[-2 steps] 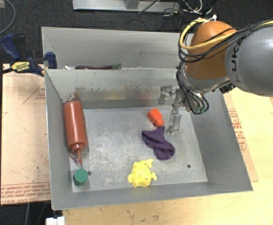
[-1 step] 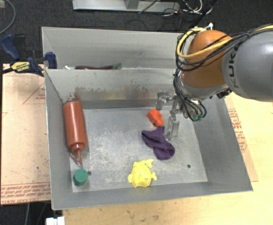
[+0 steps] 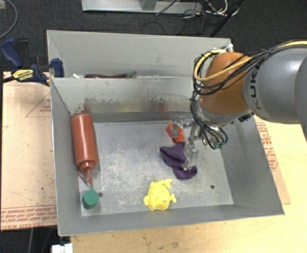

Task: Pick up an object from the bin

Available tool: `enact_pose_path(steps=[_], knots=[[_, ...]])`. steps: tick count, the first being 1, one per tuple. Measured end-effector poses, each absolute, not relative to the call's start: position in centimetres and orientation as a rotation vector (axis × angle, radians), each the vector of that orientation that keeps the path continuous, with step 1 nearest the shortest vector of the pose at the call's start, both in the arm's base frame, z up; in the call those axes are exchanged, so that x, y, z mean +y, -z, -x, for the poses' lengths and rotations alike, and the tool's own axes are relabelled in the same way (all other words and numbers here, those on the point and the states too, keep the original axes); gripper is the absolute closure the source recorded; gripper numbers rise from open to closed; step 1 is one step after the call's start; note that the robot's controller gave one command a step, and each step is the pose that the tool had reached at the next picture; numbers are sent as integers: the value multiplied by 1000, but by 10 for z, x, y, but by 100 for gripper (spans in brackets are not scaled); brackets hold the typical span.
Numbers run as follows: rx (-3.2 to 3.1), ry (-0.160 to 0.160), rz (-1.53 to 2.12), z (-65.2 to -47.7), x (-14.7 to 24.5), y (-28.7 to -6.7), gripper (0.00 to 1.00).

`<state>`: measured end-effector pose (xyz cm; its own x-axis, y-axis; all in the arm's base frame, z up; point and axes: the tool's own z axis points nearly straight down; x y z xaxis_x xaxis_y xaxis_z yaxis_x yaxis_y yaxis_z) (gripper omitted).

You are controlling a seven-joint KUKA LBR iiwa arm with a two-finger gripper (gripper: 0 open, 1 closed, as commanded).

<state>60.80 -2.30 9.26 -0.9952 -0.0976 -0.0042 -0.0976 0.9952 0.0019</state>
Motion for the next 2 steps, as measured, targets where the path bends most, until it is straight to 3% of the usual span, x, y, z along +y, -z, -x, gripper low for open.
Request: enact_pose_path(steps=[1, 2], knots=[[3125, -2, 164, -570, 16, -71, 100], [3125, -2, 164, -570, 16, -71, 100]])
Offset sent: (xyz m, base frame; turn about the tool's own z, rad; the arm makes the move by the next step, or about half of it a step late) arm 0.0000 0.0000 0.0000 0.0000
